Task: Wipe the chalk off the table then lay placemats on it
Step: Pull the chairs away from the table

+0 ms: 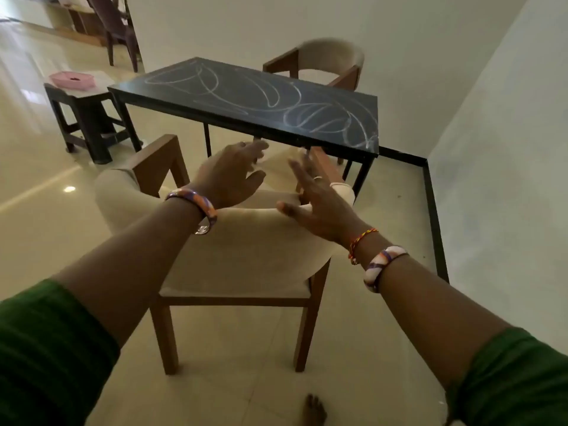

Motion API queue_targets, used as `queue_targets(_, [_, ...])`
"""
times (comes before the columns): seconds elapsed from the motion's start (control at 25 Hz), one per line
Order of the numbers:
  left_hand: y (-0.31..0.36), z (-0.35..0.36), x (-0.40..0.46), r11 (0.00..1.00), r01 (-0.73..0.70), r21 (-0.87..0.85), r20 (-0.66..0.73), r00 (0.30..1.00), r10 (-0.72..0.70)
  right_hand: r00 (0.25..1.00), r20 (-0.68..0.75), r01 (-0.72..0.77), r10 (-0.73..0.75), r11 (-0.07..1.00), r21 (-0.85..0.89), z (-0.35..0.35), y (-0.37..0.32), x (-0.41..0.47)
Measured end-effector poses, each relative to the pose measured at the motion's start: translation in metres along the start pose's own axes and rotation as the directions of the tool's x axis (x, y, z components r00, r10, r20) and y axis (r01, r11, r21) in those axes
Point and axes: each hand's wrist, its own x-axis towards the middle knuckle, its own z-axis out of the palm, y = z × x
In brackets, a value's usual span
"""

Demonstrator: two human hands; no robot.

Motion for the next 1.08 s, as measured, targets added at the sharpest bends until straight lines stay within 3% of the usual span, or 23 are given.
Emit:
queue_targets(0.08, [-0.019,-0.007,-0.016,0.989,0.138,-0.047,0.158,0.979,-0.129,0.974,0.227,0.033,-0.018,0.997,-0.065,0.013,-0.011,-0.003])
queue_targets(0.16, [-0.047,-0.009,-0.044,0.952,0.305,0.039,0.268,0.914,-0.304,0.964,0.266,0.088,-0.025,0.970,-0.228,0.026,-0.017,-0.008])
queue_targets(0.24, [-0.068,-0.009,-0.065,0.912,0.386,0.140,0.142,0.904,-0.404,0.973,0.229,0.059,-0.002,0.968,-0.244,0.027,-0.020,-0.005])
queue_targets(0.32, [-0.083,-0.003,-0.078,0.916,0.380,0.131,-0.125,0.922,-0.365,0.981,0.195,0.024,0.020,0.976,-0.218,0.025,-0.020,0.000])
queue_targets(0.44, [-0.086,0.006,-0.083,0.912,0.397,0.105,-0.260,0.896,-0.360,0.983,0.175,-0.028,0.063,0.980,-0.198,0.031,-0.023,-0.002])
queue_targets(0.52, [-0.090,0.010,-0.083,0.922,0.376,0.094,-0.279,0.899,-0.338,0.983,0.164,-0.049,0.078,0.983,-0.175,0.034,-0.024,-0.004])
queue_targets(0.68, [-0.115,0.003,-0.095,0.987,0.138,0.087,-0.235,0.965,-0.114,0.984,0.128,-0.097,0.125,0.974,-0.204,0.034,-0.032,-0.008])
queue_targets(0.84, [-0.151,-0.005,-0.096,0.981,0.196,-0.005,-0.288,0.939,-0.189,0.974,0.111,-0.166,0.197,0.957,-0.238,0.038,-0.040,-0.008])
queue_targets(1.08, [-0.163,0.003,-0.092,0.987,0.152,-0.055,-0.307,0.938,-0.162,0.956,0.101,-0.237,0.275,0.928,-0.287,0.042,-0.049,-0.006])
